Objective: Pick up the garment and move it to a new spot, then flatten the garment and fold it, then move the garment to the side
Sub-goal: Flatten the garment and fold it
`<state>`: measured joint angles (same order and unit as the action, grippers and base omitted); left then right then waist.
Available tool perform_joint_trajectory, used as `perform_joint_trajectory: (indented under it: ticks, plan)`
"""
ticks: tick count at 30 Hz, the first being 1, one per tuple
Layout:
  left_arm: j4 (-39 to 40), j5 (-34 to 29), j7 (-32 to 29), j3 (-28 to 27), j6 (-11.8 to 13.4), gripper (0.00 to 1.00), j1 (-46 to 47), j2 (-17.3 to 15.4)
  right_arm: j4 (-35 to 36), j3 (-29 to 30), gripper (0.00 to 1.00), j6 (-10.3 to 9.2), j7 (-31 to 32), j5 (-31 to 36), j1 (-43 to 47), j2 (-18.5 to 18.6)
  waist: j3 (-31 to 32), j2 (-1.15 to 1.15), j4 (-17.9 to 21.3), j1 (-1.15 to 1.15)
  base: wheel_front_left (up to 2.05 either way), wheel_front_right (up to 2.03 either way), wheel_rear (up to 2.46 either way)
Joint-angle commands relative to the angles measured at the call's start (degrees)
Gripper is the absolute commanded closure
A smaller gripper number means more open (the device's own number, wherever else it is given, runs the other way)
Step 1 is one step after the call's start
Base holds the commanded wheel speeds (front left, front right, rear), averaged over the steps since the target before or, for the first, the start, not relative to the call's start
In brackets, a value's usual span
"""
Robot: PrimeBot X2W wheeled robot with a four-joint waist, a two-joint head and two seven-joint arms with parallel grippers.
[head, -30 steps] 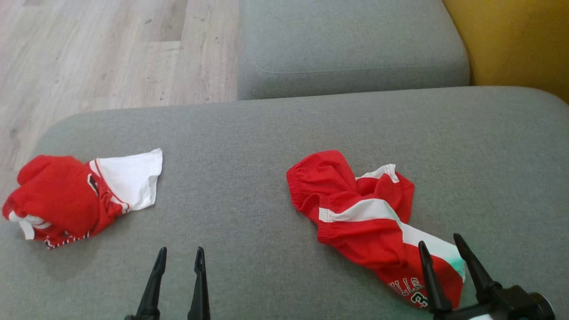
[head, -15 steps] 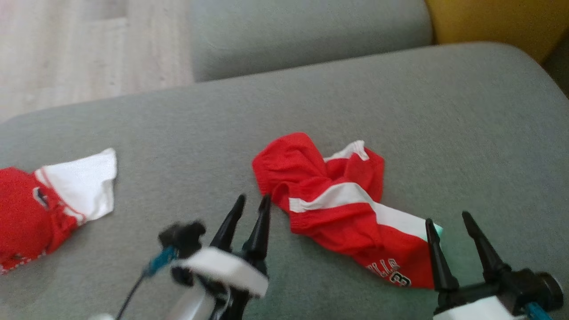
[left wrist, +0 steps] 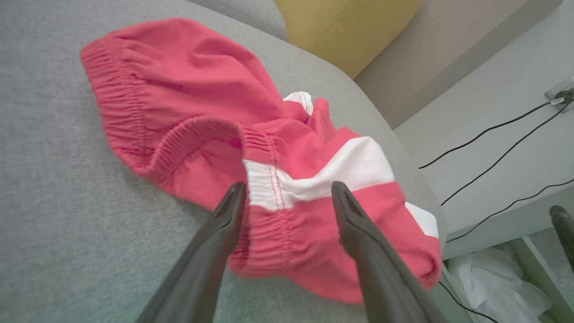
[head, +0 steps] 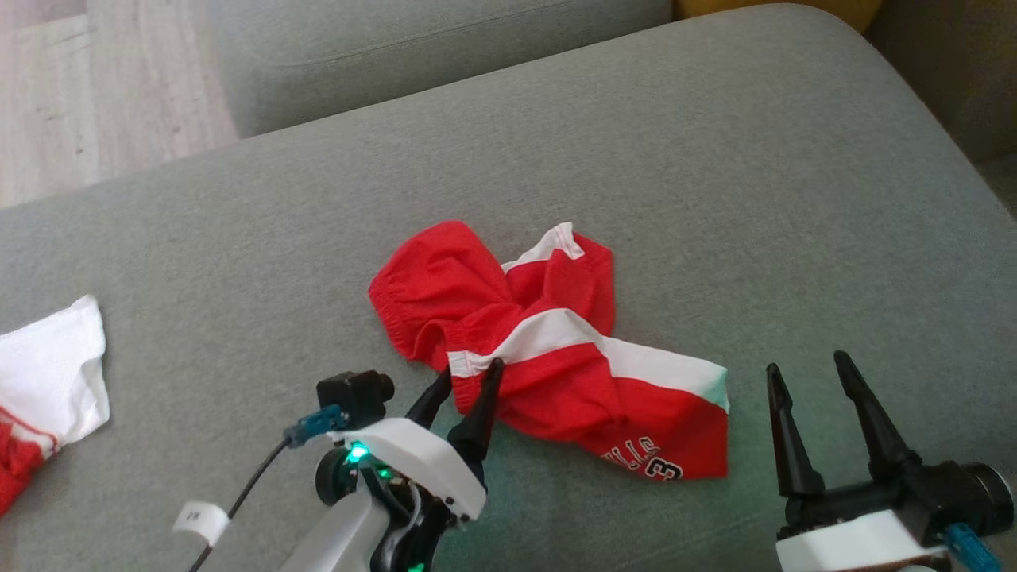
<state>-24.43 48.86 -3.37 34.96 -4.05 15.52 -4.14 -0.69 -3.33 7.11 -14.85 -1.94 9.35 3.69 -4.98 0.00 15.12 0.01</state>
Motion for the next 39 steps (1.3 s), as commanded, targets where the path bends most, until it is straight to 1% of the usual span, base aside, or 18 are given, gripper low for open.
perform_joint_trajectory:
  ticks: [1,2,3,4,5,10,13,15,16,17,20,22,24,26,29,35,39]
  plan:
    - [1.56,-0.25,0.81,-1.79,0.18,0.00,2.10,-0.62,1.97,-1.25,0.00,0.37,-0.15,-0.13,-2.00,0.18,-0.08,0.00,0.57,-0.01,0.00,0.00,0.00]
    - [1.60,-0.34,1.45,-2.02,0.27,0.00,2.05,-0.67,2.01,-1.34,0.00,0.37,-0.15,-0.20,-2.06,0.12,-0.11,0.00,0.92,-0.01,0.00,0.00,0.00]
    - [1.69,-0.34,2.20,-2.36,0.39,0.32,2.02,-0.67,2.04,-1.45,0.00,0.37,-0.15,-0.24,-2.12,0.07,-0.17,0.00,1.25,-0.01,0.00,0.00,0.00]
    - [1.91,-0.36,3.13,-2.75,0.48,0.73,2.05,-0.63,2.10,-1.42,0.00,0.37,-0.15,-0.24,-2.15,0.01,-0.19,0.00,1.53,-0.01,0.00,0.00,0.00]
    - [2.20,-0.52,4.06,-2.92,0.33,1.00,2.17,-0.61,2.15,-1.35,0.00,0.37,-0.15,-0.26,-2.18,-0.06,-0.21,0.00,1.83,-0.01,0.00,0.00,0.00]
    - [4.31,0.84,4.12,-1.47,-1.30,1.00,2.80,-0.03,2.09,-1.28,0.00,0.37,-0.15,-0.27,-2.13,-0.28,-0.13,0.00,3.32,-0.01,0.00,0.00,0.00]
    - [7.04,1.44,2.85,1.28,-2.31,1.00,6.63,0.61,2.25,-0.98,0.00,0.37,-0.15,-0.37,-2.38,-0.42,-0.27,0.00,3.91,-0.01,0.00,0.00,0.00]
    - [8.10,1.05,1.88,3.37,-2.69,1.00,11.55,0.91,2.20,-1.15,0.00,0.37,-0.15,-0.61,-2.74,-0.52,-0.36,0.00,4.54,-0.01,0.00,0.00,0.00]
    - [7.55,1.14,0.79,4.81,-2.88,1.00,17.37,1.11,2.01,-1.30,0.00,0.37,-0.15,-0.95,-3.12,-0.62,-0.02,0.00,5.33,-0.01,0.00,0.00,0.00]
    - [6.91,1.17,0.56,5.37,-2.95,1.00,20.49,1.16,1.86,-1.22,0.00,0.37,-0.15,-1.54,-3.14,-0.67,0.35,0.00,5.75,-0.01,0.00,0.00,0.00]
    - [5.78,3.59,0.95,6.55,-3.11,1.00,29.48,1.22,1.90,-2.04,0.00,0.37,-0.15,-2.45,-3.06,-0.75,0.95,0.00,6.61,-0.01,0.00,0.00,0.00]
    - [4.80,5.25,1.33,6.73,-3.12,1.00,34.31,1.23,1.97,-2.44,0.00,0.37,-0.15,-2.61,-2.91,-0.77,1.37,0.00,6.66,-0.01,0.00,0.00,0.00]
    - [2.57,3.79,1.57,7.15,-2.76,1.00,37.39,1.12,2.11,-2.17,0.00,0.37,-0.15,-2.88,-2.71,-0.78,2.15,0.00,6.46,-0.01,0.00,0.00,0.00]
    - [1.62,3.68,1.59,7.25,-2.82,1.00,37.61,0.76,2.12,-1.98,0.00,0.37,-0.15,-2.96,-2.49,-0.79,2.61,0.00,6.29,-0.01,0.00,0.00,0.00]
    - [-0.58,5.08,0.62,8.49,-3.12,1.00,34.06,-1.72,2.23,-1.15,0.00,0.37,-0.15,-3.34,-1.48,-0.79,3.67,0.00,4.94,-0.01,0.00,0.00,0.00]
    - [-0.51,8.42,0.82,11.45,-3.38,1.00,20.99,-9.02,2.23,-0.93,0.00,0.37,-0.15,-4.69,-0.86,-0.80,2.57,0.00,0.50,-0.01,0.00,0.00,0.00]
    - [0.68,8.48,2.64,12.11,-3.41,1.00,15.81,-13.75,1.59,-0.08,0.00,0.37,-0.15,-7.04,-1.76,-0.80,0.44,0.00,-3.55,-0.01,0.00,0.00,0.00]
